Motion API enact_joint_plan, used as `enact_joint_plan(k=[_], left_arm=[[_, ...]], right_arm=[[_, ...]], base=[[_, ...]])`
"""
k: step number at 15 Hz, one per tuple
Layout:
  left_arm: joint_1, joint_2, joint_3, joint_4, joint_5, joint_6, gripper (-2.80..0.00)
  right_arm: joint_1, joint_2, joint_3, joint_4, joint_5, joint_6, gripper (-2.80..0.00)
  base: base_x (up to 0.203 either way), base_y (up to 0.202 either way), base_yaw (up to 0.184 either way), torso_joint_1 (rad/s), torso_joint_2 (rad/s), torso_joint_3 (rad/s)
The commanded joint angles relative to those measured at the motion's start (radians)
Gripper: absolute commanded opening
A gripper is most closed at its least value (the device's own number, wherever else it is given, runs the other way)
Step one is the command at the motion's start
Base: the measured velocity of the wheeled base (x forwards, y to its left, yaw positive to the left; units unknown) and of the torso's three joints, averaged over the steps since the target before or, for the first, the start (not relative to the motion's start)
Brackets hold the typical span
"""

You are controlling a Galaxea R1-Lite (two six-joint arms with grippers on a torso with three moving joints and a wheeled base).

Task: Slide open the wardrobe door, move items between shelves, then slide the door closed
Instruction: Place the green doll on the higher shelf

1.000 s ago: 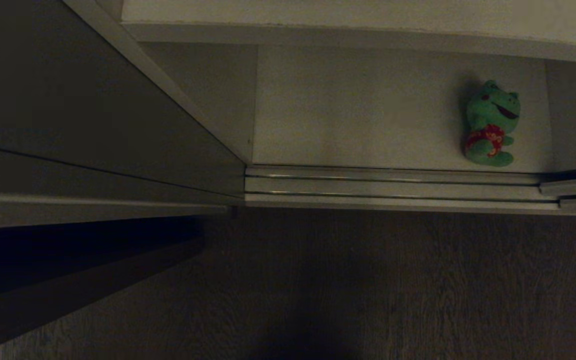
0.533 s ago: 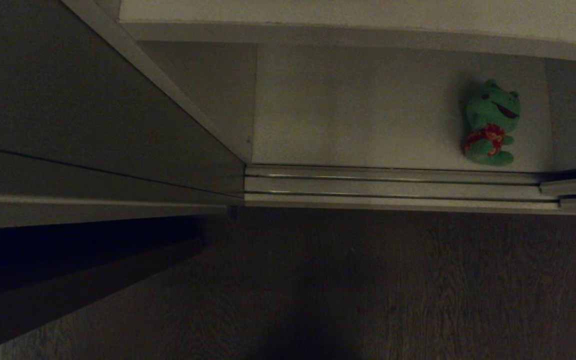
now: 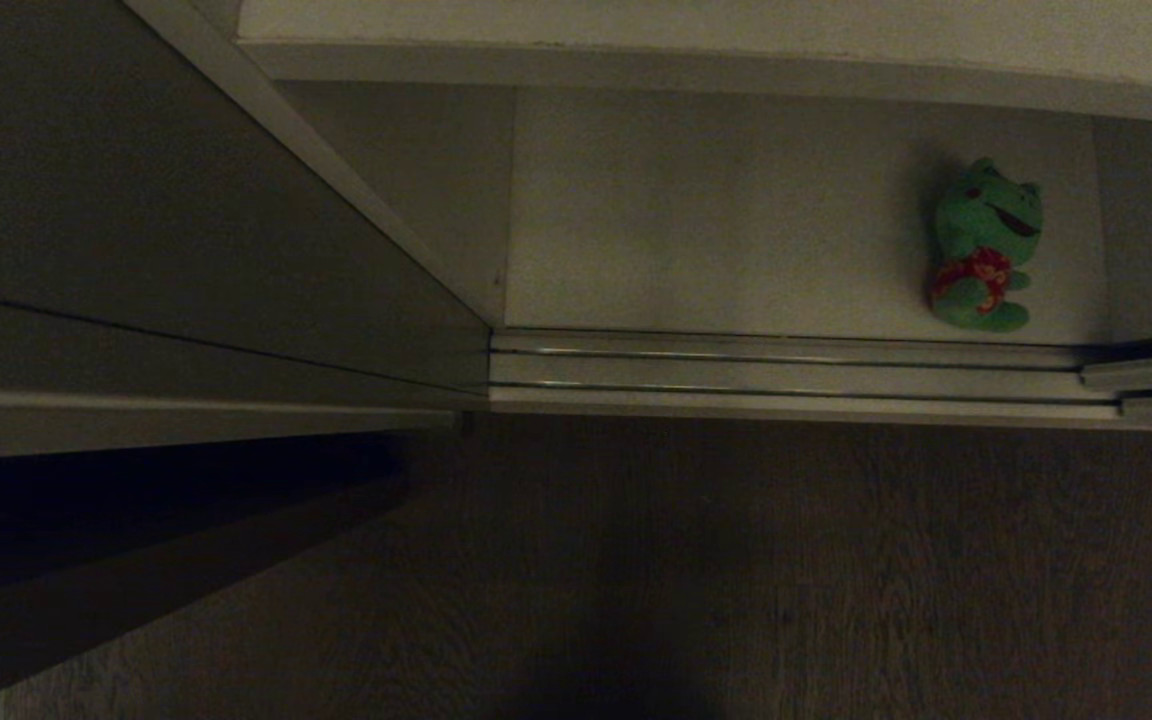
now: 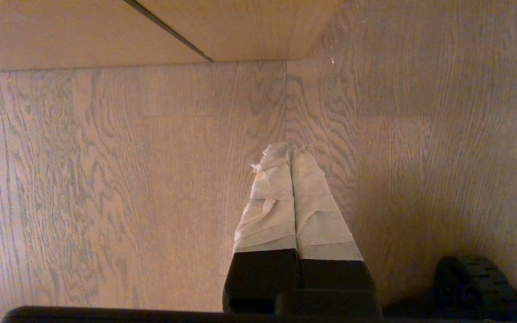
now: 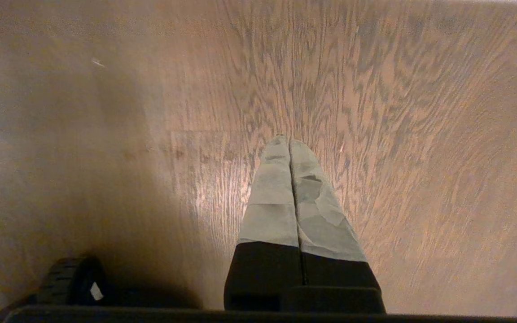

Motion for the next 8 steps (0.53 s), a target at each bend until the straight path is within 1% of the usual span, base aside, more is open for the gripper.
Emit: enact_joint_plan(k=[1,5,8], left_arm=[[0.0,-0.001,0.0,0.001,0.0,0.001,-2.8],[0.0,-0.001,0.0,0.001,0.0,0.0,-2.8],[0.0,-0.001,0.0,0.001,0.0,0.0,-2.8]], right_arm=[[-0.009,0.249,0.038,-0.133,0.0,0.005,-2.8],[-0.037,0.564,0.061,-0.431,0.006,0.002,-2.8],[-0.068,0.74,-0.033,-0.624,0.011,-0.013,-2.8]], base=[[0.0,0.0,0.0,0.0,0.0,0.0],[0.0,0.0,0.0,0.0,0.0,0.0],[0.0,0.0,0.0,0.0,0.0,0.0]])
